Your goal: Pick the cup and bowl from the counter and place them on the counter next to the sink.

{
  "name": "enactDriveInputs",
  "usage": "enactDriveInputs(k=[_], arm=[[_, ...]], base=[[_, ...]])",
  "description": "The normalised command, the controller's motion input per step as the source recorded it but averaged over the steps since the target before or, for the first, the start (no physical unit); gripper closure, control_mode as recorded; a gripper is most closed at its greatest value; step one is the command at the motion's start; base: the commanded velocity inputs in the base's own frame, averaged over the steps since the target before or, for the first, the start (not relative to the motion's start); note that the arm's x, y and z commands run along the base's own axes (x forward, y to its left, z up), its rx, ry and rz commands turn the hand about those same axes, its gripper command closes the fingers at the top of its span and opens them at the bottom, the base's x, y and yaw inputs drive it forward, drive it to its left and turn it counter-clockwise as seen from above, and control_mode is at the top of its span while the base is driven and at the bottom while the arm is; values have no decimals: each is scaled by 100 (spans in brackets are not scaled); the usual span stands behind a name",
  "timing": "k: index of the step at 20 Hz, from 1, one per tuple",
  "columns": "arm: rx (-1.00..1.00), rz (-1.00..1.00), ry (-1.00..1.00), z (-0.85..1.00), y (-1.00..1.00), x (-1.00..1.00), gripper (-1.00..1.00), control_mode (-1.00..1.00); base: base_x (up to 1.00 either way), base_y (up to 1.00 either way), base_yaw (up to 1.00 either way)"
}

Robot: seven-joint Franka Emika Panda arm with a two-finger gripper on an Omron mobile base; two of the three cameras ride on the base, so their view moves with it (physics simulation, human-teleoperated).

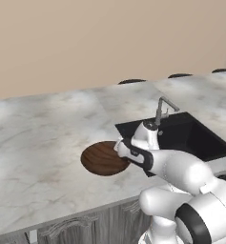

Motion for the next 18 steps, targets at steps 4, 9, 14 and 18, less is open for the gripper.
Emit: enactDriveInputs(k=[4,9,14,18], arm=[[0,0,1,0,0,0,100,-100],[0,0,0,0,3,0,-100,-100],[0,0,0,11,3,-5,-100,-100],[0,0,-3,23,-2,0,-100,-100]], base=[[0,0,0],[0,0,0],[0,0,0],[0,0,0]])
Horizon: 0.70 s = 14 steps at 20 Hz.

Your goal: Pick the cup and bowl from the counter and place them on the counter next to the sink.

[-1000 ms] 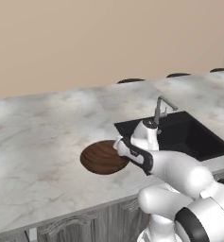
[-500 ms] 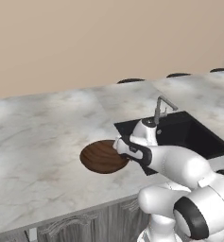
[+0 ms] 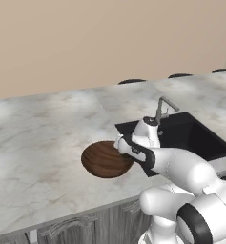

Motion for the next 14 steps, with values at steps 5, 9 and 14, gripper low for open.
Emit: enactDriveInputs(k=[5,9,14], arm=[[2,0,0,57,-48,-11,-100,-100],[0,10,0,59,-44,-36,-100,-100],[-2,28,1,59,-29,-27,-100,-100]], base=[[0,0,0],[0,0,0],[0,0,0]])
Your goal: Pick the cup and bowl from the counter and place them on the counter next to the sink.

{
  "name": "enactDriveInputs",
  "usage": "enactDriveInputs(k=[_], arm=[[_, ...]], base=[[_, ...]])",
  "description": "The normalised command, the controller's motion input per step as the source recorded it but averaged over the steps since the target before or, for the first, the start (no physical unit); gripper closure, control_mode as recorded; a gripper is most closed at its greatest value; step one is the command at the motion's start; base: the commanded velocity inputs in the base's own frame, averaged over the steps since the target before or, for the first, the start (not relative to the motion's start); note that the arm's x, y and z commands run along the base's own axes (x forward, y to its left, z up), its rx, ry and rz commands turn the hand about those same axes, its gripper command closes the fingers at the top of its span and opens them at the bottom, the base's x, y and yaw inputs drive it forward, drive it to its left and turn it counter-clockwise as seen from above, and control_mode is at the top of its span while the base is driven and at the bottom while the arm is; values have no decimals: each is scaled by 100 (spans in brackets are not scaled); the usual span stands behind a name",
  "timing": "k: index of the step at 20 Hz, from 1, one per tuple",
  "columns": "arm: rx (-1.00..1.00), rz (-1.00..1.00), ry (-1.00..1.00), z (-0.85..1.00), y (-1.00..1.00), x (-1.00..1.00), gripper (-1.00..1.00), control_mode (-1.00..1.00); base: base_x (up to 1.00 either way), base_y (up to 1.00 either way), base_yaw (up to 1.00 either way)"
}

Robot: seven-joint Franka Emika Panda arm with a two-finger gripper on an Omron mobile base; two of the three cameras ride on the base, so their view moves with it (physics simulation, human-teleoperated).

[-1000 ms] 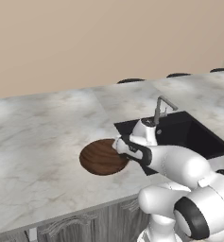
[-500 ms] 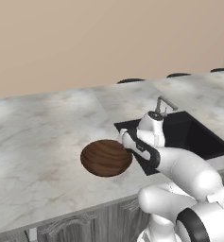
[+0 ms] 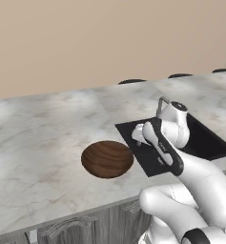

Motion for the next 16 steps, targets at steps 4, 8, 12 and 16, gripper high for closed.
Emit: enactDriveInputs(k=[4,8,12,16], arm=[[-10,33,0,39,-22,-23,-100,-100],[-8,32,0,10,-1,-42,-100,-100],[-7,26,-2,0,0,-56,-100,-100],[-2,21,-2,0,0,-68,-100,-100]], base=[[0,0,0],[0,0,0],[0,0,0],[0,0,0]])
